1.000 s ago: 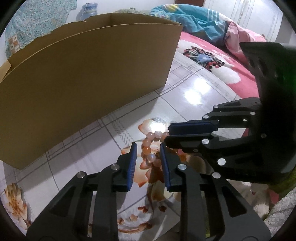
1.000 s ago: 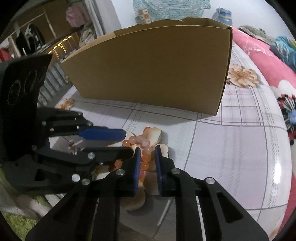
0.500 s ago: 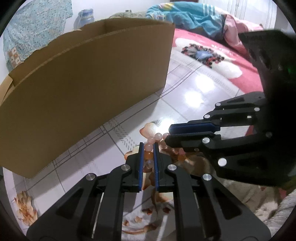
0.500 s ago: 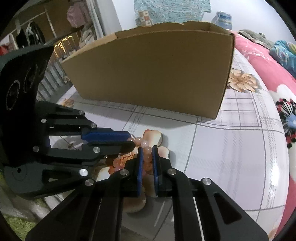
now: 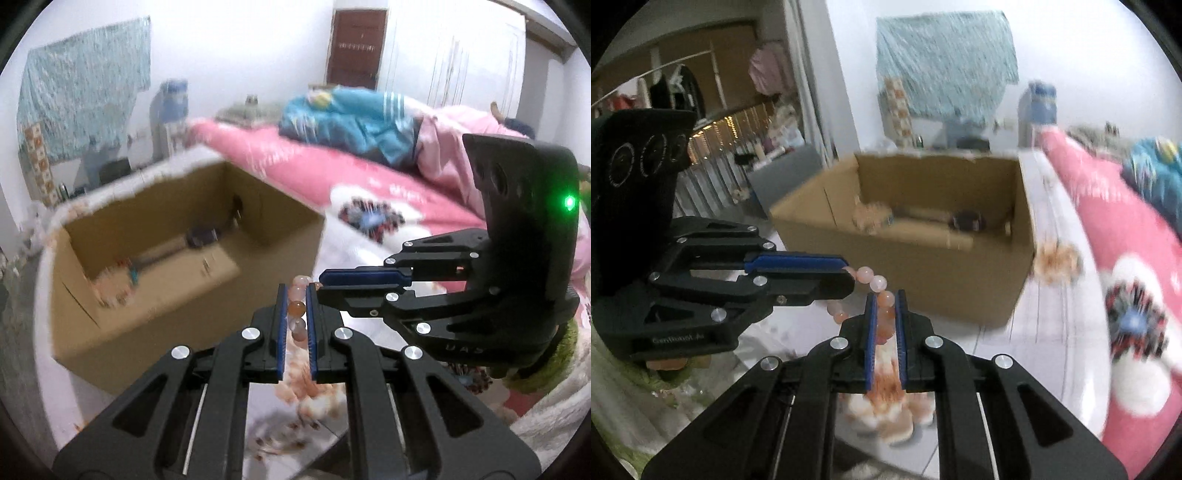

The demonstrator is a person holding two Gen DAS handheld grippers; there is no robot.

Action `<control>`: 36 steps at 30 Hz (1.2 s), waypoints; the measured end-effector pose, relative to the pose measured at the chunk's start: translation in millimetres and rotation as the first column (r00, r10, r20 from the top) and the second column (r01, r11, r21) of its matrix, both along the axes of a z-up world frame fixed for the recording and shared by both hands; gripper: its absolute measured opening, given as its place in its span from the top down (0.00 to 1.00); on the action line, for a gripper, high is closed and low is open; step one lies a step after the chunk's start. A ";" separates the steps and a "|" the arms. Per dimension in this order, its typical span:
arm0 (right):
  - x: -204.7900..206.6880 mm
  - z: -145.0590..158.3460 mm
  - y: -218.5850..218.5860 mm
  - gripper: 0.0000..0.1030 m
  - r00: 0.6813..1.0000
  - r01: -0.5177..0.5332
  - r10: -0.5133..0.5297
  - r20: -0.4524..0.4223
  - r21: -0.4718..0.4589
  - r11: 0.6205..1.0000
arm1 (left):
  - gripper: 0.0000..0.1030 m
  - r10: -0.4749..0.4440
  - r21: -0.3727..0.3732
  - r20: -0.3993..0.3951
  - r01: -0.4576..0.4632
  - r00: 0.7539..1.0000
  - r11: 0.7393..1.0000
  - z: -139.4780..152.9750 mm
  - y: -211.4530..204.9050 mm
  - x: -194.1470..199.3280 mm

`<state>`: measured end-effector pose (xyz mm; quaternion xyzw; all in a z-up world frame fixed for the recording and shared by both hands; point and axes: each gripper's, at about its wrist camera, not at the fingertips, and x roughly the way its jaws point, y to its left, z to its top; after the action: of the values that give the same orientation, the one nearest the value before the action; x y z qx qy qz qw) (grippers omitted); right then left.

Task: Organize jewelry
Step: 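Carry the bead bracelet over the box and open the right gripper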

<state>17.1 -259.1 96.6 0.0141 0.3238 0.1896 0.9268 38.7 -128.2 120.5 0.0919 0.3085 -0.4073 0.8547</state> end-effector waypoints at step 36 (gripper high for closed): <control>106.5 -14.4 -86.9 0.56 0.971 0.172 -0.144 -0.193 0.138 0.975 | 0.16 0.356 -0.018 -0.070 -0.358 0.932 0.933 3.5 78.7 105.7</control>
<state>123.6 -346.1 82.2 0.1285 0.3894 0.1371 0.9017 144.4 -49.4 124.1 0.0078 0.3416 -0.2527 0.9052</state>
